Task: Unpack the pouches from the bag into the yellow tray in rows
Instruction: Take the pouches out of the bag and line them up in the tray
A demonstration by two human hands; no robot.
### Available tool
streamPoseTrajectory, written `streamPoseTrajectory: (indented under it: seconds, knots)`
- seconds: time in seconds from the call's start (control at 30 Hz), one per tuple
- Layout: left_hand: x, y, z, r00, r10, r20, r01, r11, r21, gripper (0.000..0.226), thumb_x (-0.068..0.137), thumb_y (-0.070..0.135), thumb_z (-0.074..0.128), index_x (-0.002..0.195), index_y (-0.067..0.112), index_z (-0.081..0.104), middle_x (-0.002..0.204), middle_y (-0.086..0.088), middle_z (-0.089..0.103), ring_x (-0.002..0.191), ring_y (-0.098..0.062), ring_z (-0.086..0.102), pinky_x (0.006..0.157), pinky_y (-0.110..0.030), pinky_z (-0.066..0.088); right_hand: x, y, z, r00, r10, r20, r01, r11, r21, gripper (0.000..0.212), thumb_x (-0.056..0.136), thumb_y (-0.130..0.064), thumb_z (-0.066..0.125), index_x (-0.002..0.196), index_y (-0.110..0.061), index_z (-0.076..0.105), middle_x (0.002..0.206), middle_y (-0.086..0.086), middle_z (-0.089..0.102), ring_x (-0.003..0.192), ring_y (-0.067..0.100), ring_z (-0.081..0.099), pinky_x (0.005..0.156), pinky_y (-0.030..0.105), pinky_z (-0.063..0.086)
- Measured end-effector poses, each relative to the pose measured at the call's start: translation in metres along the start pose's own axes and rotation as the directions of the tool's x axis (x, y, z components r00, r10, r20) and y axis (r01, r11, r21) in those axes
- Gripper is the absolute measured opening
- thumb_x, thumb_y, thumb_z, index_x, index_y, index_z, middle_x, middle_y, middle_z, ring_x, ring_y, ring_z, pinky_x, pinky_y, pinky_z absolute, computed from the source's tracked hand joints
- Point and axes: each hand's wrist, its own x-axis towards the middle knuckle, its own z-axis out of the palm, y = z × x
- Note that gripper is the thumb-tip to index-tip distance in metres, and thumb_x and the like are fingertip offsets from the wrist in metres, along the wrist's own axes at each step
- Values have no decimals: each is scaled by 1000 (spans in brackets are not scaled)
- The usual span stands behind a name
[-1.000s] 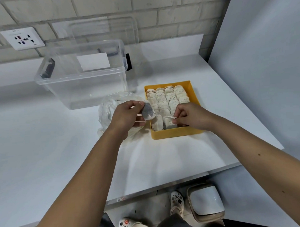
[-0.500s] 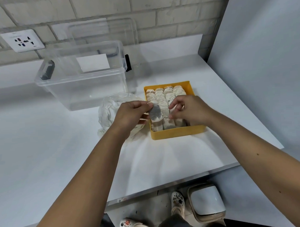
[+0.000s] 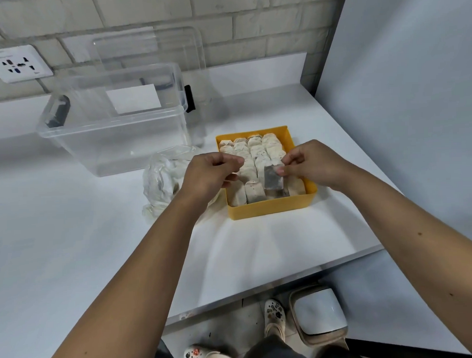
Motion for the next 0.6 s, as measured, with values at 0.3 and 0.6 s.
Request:
streamPoseTrajectory:
  seconds: [0.3,0.6]
  knots:
    - [-4,-14,-12,999,-40,-33,41,999,25,8,90,18,69,92,14,76,89,-1,74,77,-13,68,70,-26,57,1,8,13,995,50,85,-18,942,-336,23,77,-30,81,94,-16,75,76,-15,58,80,8,58,74,24,48]
    - [-7,-7,-38,991,-4,-131,3,1000,-5,7,90,15,69,93,13,76,87,1,73,75,-12,70,70,-28,59,-2,-2,26,998,-13,-64,-27,816,-578,24,75,-34,80,91,-29,63,88,-8,65,91,18,61,71,30,48]
